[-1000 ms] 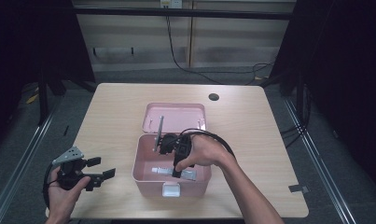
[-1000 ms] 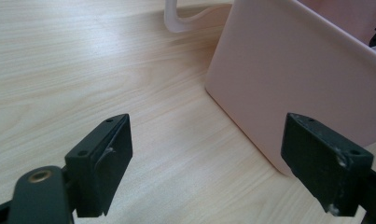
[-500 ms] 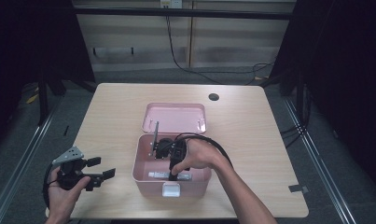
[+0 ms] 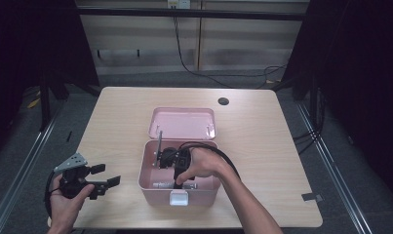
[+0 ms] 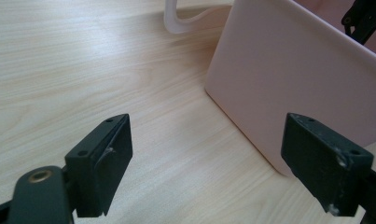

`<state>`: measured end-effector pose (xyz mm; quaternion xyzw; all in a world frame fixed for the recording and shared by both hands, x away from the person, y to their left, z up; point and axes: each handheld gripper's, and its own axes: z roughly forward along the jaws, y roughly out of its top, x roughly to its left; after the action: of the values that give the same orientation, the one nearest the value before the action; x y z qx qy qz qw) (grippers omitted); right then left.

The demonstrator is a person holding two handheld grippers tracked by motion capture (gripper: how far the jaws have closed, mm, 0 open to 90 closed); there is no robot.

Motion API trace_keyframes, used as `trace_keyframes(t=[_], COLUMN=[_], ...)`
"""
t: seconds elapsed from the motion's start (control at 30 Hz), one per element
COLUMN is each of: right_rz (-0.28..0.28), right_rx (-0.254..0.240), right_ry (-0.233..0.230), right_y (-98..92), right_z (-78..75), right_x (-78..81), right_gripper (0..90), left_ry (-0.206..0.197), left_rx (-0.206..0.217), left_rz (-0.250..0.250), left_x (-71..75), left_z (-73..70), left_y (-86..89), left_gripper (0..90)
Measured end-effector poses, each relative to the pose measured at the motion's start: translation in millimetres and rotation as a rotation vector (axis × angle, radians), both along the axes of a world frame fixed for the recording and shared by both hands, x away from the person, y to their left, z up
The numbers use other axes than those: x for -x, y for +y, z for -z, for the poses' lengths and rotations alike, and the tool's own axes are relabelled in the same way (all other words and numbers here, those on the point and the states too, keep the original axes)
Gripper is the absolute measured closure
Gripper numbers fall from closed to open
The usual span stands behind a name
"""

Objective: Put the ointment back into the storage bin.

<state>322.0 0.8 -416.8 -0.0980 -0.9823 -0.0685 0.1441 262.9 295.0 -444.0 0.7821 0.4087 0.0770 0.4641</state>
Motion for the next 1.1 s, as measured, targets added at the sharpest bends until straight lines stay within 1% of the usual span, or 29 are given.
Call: trace_keyframes(t=[0.13,0.17,0.2,0.23,0.3,0.33,0.47,0.6,0.63,0.73,0.83,0.97,1.0,1.03,1.07,1.1], right_rz=[-0.003,-0.008,-0.002,-0.016,-0.010,-0.011,-0.004,-0.013,-0.025,-0.013,-0.017,-0.021,-0.029,-0.033,-0.033,-0.033], right_rx=[-0.004,0.000,0.002,0.002,0.006,0.000,0.013,0.012,0.005,0.011,0.003,-0.001,-0.014,-0.005,-0.005,-0.013], right_ry=[0.002,0.014,0.013,0.012,0.019,0.018,0.019,0.026,0.024,0.026,0.029,0.032,0.032,0.036,0.036,0.040], right_y=[2.4,3.8,4.3,4.3,4.7,4.8,5.6,7.9,9.4,10.7,11.9,13.8,14.2,14.9,14.9,15.8], right_z=[2.8,5.3,6.2,7.9,8.7,10.6,13.4,16.5,19.3,21.5,27.0,30.4,32.3,32.2,32.2,35.3], right_x=[0.4,0.4,0.8,0.0,0.1,-0.5,-1.0,-0.6,-0.2,0.5,0.1,0.4,0.8,1.1,1.1,2.3], right_gripper=[70.6,70.7,70.6,70.6,70.6,70.6,70.6,70.6,70.6,70.6,70.6,70.5,70.5,70.5,70.5,70.5], left_ry=[0.000,0.000,0.000,0.000,0.000,0.000,-0.001,0.000,0.000,0.000,0.001,0.002,0.002,0.002,0.002,0.001], left_rx=[-0.001,-0.001,-0.001,-0.001,0.000,0.000,-0.004,-0.006,-0.006,-0.004,-0.006,-0.005,-0.005,-0.005,-0.005,-0.005], left_rz=[0.000,0.002,0.002,0.001,0.000,0.000,0.001,0.000,0.001,0.000,-0.001,-0.001,-0.001,-0.002,-0.002,-0.002], left_x=[0.0,0.0,-0.1,0.0,0.0,0.0,-0.1,-0.3,-0.2,-0.1,-0.4,-0.4,-0.4,-0.3,-0.3,-0.3], left_z=[0.0,-0.1,0.0,-0.1,0.0,0.0,0.2,0.4,0.4,0.3,0.5,0.5,0.5,0.5,0.5,0.5], left_y=[0.0,0.1,0.1,0.1,0.1,0.0,-0.2,-0.1,-0.1,0.0,-0.2,-0.1,-0.1,0.0,0.0,-0.1], left_gripper=[16.7,16.7,16.7,16.7,16.7,16.7,16.7,16.7,16.7,16.7,16.7,16.7,16.7,16.7,16.7,16.7])
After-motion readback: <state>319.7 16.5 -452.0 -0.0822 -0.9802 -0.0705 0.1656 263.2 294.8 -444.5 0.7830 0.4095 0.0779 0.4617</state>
